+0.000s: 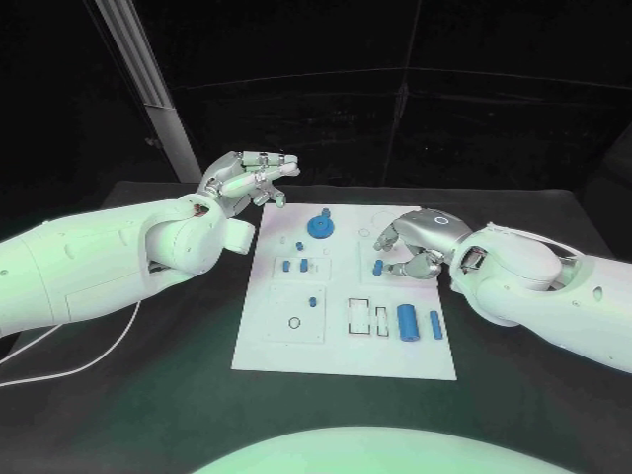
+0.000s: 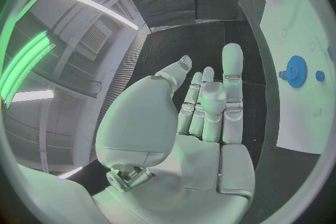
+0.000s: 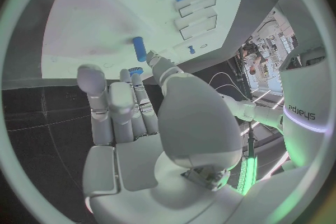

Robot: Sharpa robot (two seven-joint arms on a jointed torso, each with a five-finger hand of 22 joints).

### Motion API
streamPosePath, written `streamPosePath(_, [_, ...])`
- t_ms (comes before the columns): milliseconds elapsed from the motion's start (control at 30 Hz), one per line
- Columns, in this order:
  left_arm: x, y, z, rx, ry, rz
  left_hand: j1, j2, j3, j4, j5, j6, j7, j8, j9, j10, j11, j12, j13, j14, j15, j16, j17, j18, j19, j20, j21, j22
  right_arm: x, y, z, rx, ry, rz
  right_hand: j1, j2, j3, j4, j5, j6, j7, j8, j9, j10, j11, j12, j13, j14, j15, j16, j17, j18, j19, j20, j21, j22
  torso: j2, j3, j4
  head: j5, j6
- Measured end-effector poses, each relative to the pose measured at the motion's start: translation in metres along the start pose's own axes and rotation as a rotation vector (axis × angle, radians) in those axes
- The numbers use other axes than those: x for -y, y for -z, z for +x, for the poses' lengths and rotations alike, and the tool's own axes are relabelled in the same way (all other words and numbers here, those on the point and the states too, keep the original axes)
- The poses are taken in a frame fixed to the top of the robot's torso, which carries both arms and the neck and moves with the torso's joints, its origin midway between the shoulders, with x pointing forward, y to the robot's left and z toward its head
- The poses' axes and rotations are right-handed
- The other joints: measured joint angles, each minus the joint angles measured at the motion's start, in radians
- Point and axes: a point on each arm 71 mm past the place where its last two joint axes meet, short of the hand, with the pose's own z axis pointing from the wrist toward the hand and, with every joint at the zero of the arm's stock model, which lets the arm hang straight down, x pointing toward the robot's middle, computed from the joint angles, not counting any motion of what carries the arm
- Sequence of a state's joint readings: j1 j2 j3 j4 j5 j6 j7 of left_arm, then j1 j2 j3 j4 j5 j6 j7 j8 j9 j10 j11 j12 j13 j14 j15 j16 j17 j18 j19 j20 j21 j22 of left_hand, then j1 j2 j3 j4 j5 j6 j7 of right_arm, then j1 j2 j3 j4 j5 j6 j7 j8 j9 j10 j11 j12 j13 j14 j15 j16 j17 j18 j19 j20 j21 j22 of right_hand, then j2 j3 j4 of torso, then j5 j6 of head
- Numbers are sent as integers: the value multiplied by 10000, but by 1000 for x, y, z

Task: Assemble the parts on the task board

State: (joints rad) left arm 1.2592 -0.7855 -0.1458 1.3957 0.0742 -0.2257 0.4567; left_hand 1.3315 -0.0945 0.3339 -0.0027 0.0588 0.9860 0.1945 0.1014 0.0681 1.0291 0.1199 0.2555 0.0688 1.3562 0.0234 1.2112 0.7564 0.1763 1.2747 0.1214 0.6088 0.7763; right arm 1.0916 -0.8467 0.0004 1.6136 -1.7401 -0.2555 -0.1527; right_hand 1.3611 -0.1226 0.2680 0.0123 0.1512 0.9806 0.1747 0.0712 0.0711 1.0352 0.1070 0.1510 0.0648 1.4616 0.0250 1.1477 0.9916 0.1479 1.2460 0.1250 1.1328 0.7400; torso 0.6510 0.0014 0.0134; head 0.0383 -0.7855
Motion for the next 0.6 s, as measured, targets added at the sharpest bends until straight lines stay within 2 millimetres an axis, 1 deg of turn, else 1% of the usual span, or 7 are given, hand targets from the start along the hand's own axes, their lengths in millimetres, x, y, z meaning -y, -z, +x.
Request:
streamPosePath(67, [0, 0, 0, 5, -2, -2, 0, 0, 0, 0, 0, 0, 0, 0, 0, 0, 0, 0, 0, 0, 0, 0, 0, 0, 0, 0, 0, 0, -1, -2, 1, -119, 28, -27, 92, 92, 0, 0, 0, 109, -44, 13, 14, 146, -1, 87, 0, 38, -37, 0, -13, 0, 60, -45, 0, 74, 1, 0, 0, 8, -7])
streamPosePath(100, [0, 0, 0, 8, -4, -3, 0, 0, 0, 0, 0, 0, 0, 0, 0, 0, 0, 0, 0, 0, 0, 0, 0, 1, 0, 0, 0, 0, -2, -3, 2, -177, 42, -43, 100, 100, 33, -16, 0, 188, -52, 30, 14, 236, -24, 113, 0, 38, -38, 0, -4, 0, 97, -27, 12, 129, 5, 0, 0, 16, -11])
streamPosePath(167, [0, 0, -1, 15, -7, -5, 0, 0, 0, 0, 0, 0, 0, 0, 0, 0, 0, 0, 0, 0, 0, 0, 0, 0, 0, 0, 0, 0, -4, -5, 3, -311, 75, -71, 168, 168, 150, 4, 0, 304, -102, 62, 27, 360, -68, 115, 0, 41, -41, 7, 59, -1, 174, -83, 105, 253, 6, 0, 0, 19, -16])
streamPosePath(200, [0, 0, -1, 16, -7, -7, 0, 0, 0, 0, 0, 0, 0, 0, 0, 0, 0, 0, 0, 0, 0, 0, 0, 1, 0, 0, 0, 0, -4, -5, 4, -374, 90, -81, 201, 201, 188, 21, 0, 380, -115, 62, 27, 462, -74, 125, 0, 67, -77, 63, 123, -2, 247, -76, 174, 337, 6, -2, 0, 19, -23])
streamPosePath(367, [0, 0, -1, 11, -5, -11, 0, 0, 0, 0, 0, 0, 0, 0, 0, 0, 0, 0, 0, 0, 0, 0, 0, 0, 0, 0, 0, -1, -6, -10, 7, -692, 155, -127, 259, 259, 380, 38, -55, 569, -182, 98, 26, 746, -175, 155, -1, 37, -115, 226, 299, -2, 321, -145, 319, 571, 6, -6, 4, 13, -29])
streamPosePath(567, [0, 0, -1, 3, -2, -16, 0, 0, 0, 0, 0, 0, 0, 0, 0, 0, 0, 0, 0, 0, 0, 0, 0, 0, 0, 0, 0, -2, -8, -14, 10, -996, 213, -160, 259, 259, 609, 59, -90, 728, -204, 98, 25, 959, -211, 155, -1, 36, -183, 342, 415, -1, 414, -193, 379, 700, 6, 0, 6, 22, -44])
streamPosePath(600, [0, 0, -1, 3, -2, -17, 0, 0, -2, -2, 0, 0, 0, 0, 0, 0, 0, 0, 0, 0, 0, 0, 0, 0, 0, 0, 0, -2, -8, -15, 11, -1031, 220, -164, 300, 300, 661, 42, -92, 729, -205, 98, 25, 980, -230, 152, -1, 36, -183, 344, 435, -2, 428, -178, 431, 725, 6, 1, 5, 25, -45])
